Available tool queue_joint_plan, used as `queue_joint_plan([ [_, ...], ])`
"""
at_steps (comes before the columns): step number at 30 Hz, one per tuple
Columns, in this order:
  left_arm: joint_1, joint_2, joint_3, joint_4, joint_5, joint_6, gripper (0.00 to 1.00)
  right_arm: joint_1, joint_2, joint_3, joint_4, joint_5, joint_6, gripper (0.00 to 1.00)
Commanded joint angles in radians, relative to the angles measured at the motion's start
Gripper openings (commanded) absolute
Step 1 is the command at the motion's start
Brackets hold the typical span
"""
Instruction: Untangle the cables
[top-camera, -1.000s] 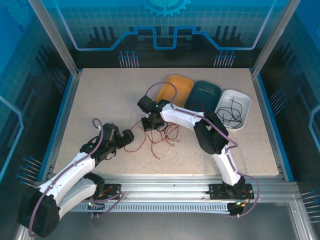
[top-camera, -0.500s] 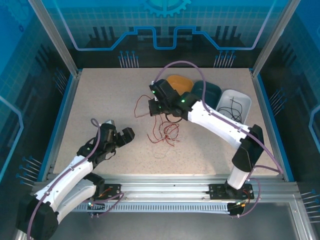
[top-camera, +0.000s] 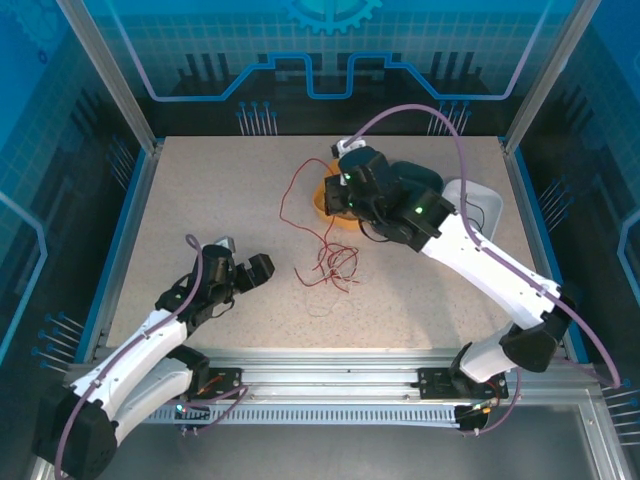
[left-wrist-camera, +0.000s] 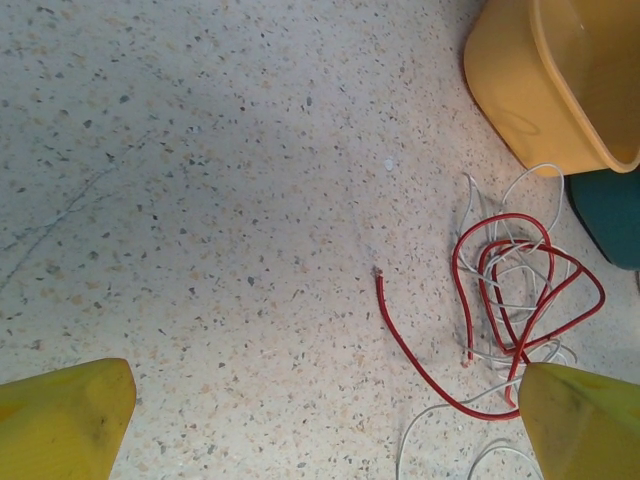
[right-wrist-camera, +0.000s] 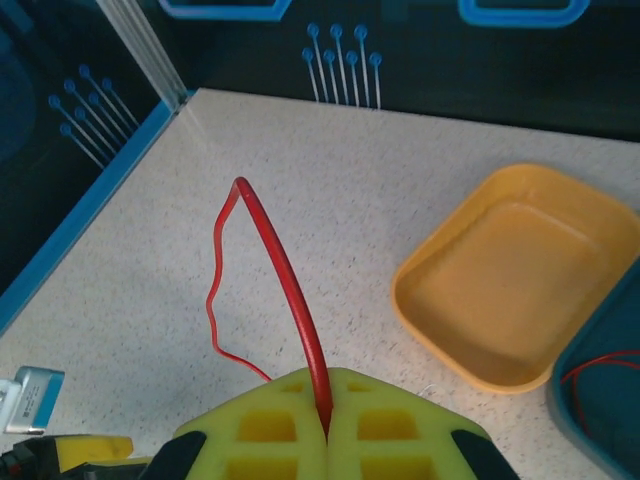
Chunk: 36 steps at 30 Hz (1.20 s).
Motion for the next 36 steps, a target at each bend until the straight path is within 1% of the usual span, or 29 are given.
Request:
queue_joint_plan([
  [1,0.007,0.009,-0.010,0.025,0.053,0.017,0.99,-0.030,-0.058,-0.020,-0.010,0.091,-0.022,0.00],
  [5,0.006,0.024,-0.021,0.051,0.081,0.007,0.99,-0.095,-0.097,-0.029,-0.044,0.113,-0.017,0.00],
  [10,0.006,0.034,-0.019,0.056,0.083,0.010,0.99,-0.191,-0.129,-0.038,-0.070,0.114,-0.016,0.00],
  [16,0.006,0.036,-0.013,0.051,0.085,0.012,0.99,-0.296,-0.140,-0.044,-0.083,0.111,-0.016,0.00],
  [19,0.006,0.031,-0.020,0.049,0.085,0.010,0.99,-0.345,-0.139,-0.047,-0.093,0.106,0.009,0.00],
  [29,0.007,0.024,-0.020,0.047,0.095,0.010,0.99,-0.437,-0.104,-0.075,-0.029,0.087,0.026,0.00],
  [33,0.006,0.018,-0.020,0.036,0.088,0.011,0.99,-0.470,-0.073,-0.073,0.000,0.057,0.020,0.00],
  [36,0.006,0.017,-0.019,0.036,0.089,0.010,0.99,-0.486,-0.044,-0.066,0.033,0.062,-0.005,0.00],
])
